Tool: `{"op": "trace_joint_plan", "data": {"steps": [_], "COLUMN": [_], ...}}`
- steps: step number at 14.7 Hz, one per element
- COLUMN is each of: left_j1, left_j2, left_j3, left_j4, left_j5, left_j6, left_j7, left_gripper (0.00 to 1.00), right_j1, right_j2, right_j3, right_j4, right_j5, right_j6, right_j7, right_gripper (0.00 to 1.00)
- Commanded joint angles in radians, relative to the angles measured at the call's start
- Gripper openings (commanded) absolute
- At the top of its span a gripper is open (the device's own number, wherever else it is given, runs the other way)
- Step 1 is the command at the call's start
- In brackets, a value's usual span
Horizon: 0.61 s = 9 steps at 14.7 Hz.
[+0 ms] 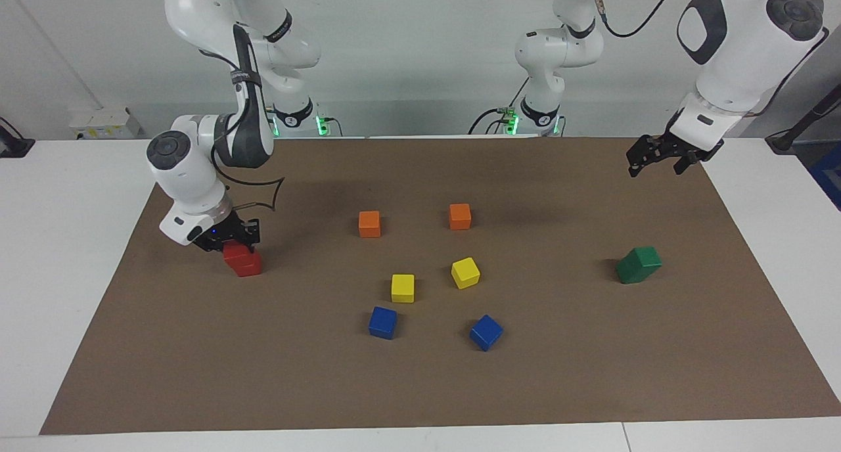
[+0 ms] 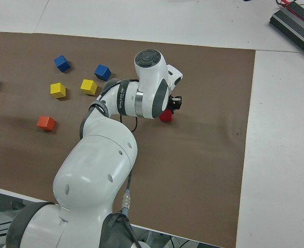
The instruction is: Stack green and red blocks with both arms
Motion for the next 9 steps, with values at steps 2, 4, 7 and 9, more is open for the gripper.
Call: {"op": "trace_joint_plan", "data": {"steps": [2, 4, 7, 9], "left_j1": [-0.021, -0.024, -0.024, -0.024], "left_j2": [0.009, 0.006, -0.001, -0.014], "left_j3": [0.012, 0.009, 0.018, 0.017], "left_j4": [0.006, -0.002, 0.011, 0.003], "left_j5": [0.000, 0.000, -0.003, -0.020], "left_j6": [-0.018, -0.018, -0.026, -0.029], "left_j7": [-0.015, -0.015, -0.016, -0.076], "left_gripper": [1.00, 1.00, 1.00, 1.00], "right_j1": [-0.010, -0.008, -0.005, -0.001], "right_j2": [-0.007, -0.007, -0.007, -0.007], "right_j3": [0.007, 0.007, 0.007, 0.007], "right_j4": [-0.013, -0.013, -0.013, -0.013], "right_j5": [-0.006, -0.006, -0.006, -0.006], "right_j6": [0.012, 0.009, 0.006, 0.005], "right_j7": [0.044, 0.056, 0.061, 0.064], "right_gripper": [0.00, 0.00, 0.00, 0.00]}}
